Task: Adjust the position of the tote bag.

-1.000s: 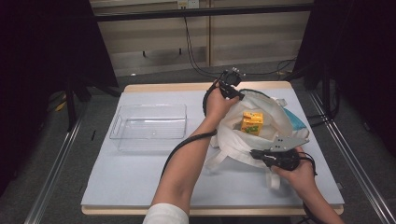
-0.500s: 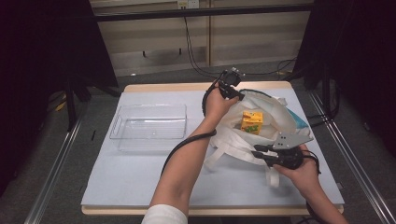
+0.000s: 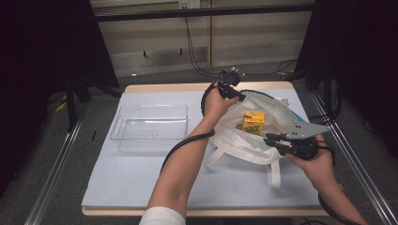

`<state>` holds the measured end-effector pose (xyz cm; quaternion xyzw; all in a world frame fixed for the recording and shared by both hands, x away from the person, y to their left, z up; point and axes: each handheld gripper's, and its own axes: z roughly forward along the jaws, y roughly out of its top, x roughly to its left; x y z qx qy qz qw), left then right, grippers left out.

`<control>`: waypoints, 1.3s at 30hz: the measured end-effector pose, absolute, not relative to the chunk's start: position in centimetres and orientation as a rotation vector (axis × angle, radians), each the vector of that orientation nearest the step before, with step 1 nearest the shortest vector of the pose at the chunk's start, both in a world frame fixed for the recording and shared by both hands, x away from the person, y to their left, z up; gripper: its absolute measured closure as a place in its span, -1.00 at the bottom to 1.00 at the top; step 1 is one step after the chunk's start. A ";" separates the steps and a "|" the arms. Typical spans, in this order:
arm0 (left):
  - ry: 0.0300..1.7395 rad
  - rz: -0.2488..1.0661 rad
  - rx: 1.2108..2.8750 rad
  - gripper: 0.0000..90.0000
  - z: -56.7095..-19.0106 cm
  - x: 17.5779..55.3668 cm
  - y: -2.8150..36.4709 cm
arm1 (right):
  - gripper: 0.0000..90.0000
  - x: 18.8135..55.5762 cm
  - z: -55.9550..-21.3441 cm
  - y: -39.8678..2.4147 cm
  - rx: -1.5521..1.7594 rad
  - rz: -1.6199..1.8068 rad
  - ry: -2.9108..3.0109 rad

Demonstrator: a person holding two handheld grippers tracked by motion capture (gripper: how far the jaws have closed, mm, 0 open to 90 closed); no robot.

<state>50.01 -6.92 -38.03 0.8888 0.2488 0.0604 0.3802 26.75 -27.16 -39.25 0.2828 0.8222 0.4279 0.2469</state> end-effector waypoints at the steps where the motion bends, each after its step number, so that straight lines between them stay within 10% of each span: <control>1: 0.622 0.155 2.281 0.57 -38.0 50.0 -6.8 | 0.77 26.8 -39.0 -27.5 0.783 1.166 2.229; 18: 0.620 0.098 2.211 0.28 -36.6 49.5 -4.6 | 0.98 27.7 -38.7 -30.0 0.866 1.138 2.139; 39: 0.616 0.139 2.248 0.68 -37.6 50.0 -5.5 | 1.00 28.4 -39.8 -31.9 0.962 1.141 2.073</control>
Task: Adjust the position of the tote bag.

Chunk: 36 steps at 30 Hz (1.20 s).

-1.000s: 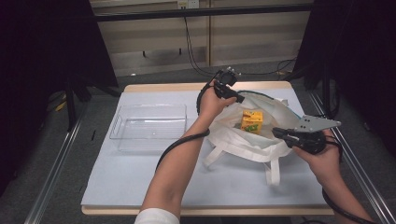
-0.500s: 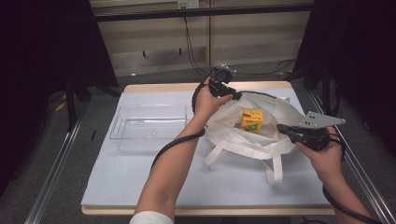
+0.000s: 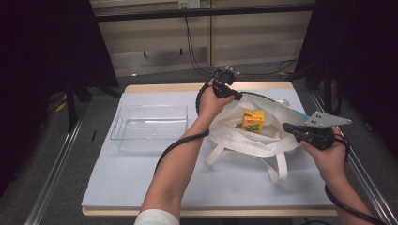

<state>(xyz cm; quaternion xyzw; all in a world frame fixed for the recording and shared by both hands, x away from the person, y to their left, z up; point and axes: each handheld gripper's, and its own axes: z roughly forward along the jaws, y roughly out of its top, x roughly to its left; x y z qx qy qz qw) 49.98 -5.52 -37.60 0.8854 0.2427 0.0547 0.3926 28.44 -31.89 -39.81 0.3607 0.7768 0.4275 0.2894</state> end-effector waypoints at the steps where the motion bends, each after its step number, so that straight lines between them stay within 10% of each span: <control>1: 0.614 0.142 2.255 0.68 -37.7 50.0 -5.6 | 1.00 28.5 -39.9 -31.9 0.971 1.137 2.072; 36: 0.618 0.140 2.307 0.69 -39.6 50.8 -6.4 | 1.00 29.3 -42.6 -33.5 1.067 1.116 2.037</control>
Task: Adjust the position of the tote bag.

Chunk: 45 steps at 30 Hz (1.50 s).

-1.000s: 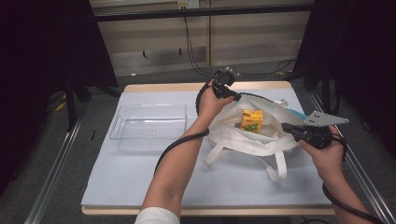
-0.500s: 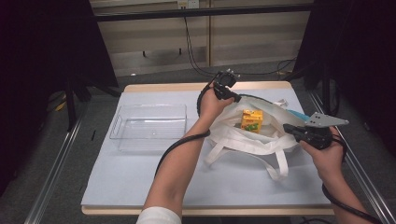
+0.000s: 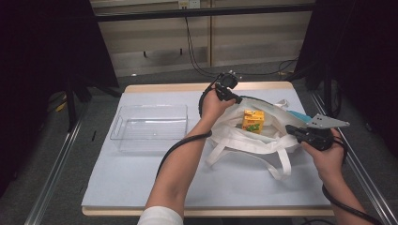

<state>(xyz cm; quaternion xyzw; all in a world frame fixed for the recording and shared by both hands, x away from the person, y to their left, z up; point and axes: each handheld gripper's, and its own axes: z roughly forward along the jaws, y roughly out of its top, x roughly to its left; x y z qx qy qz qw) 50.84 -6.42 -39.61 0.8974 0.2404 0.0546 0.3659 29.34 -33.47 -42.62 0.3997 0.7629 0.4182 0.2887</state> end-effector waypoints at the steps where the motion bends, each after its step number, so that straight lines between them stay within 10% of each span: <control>1: 0.613 0.142 2.312 0.69 -39.6 50.9 -6.4 | 1.00 29.4 -42.7 -33.5 1.064 1.122 2.035; 45: 0.650 0.114 2.347 0.69 -42.0 51.5 -7.4 | 1.00 30.5 -45.0 -34.7 1.141 1.128 2.036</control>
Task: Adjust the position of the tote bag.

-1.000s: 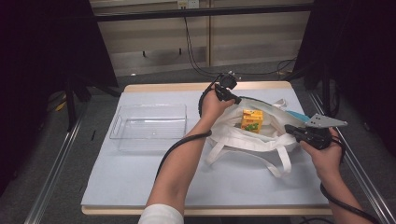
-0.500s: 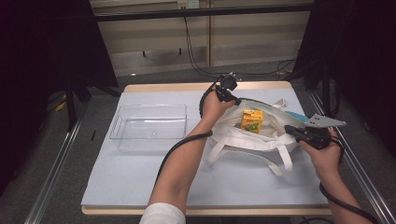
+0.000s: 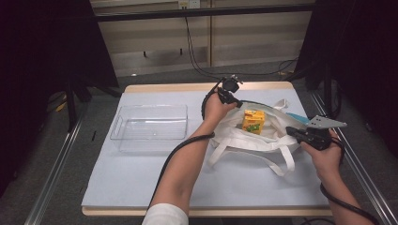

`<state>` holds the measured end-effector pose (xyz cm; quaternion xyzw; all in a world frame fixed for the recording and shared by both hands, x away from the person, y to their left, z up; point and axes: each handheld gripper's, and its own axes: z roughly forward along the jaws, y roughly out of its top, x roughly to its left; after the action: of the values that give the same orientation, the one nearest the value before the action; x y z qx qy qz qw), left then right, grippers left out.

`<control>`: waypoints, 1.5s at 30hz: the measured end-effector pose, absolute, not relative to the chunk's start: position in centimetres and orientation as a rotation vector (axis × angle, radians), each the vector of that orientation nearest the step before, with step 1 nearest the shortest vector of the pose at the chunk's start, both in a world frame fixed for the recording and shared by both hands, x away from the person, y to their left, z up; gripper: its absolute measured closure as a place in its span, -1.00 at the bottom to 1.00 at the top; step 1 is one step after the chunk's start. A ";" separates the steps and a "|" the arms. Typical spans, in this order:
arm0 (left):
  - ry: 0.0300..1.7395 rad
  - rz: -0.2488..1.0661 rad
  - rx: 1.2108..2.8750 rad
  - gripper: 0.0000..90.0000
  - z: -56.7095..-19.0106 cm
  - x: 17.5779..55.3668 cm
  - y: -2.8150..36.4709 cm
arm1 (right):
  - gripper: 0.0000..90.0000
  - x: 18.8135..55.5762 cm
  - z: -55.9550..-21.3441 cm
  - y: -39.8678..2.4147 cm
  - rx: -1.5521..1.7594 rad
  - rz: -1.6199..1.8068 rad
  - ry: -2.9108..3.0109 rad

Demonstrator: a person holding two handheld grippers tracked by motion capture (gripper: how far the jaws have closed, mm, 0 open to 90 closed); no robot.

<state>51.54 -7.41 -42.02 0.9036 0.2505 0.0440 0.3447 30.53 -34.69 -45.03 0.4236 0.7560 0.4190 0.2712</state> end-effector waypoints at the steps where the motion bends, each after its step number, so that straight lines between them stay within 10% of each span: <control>1: 0.652 0.112 2.346 0.69 -42.0 51.5 -7.4 | 1.00 30.5 -45.1 -34.7 1.149 1.127 2.034; 45: 0.663 0.123 2.417 0.70 -43.9 51.5 -8.1 | 1.00 31.2 -47.0 -35.1 1.238 1.062 2.085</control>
<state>51.49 -8.06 -43.89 0.9155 0.2512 0.0467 0.3107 31.21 -35.05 -46.99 0.4536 0.7637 0.3888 0.2448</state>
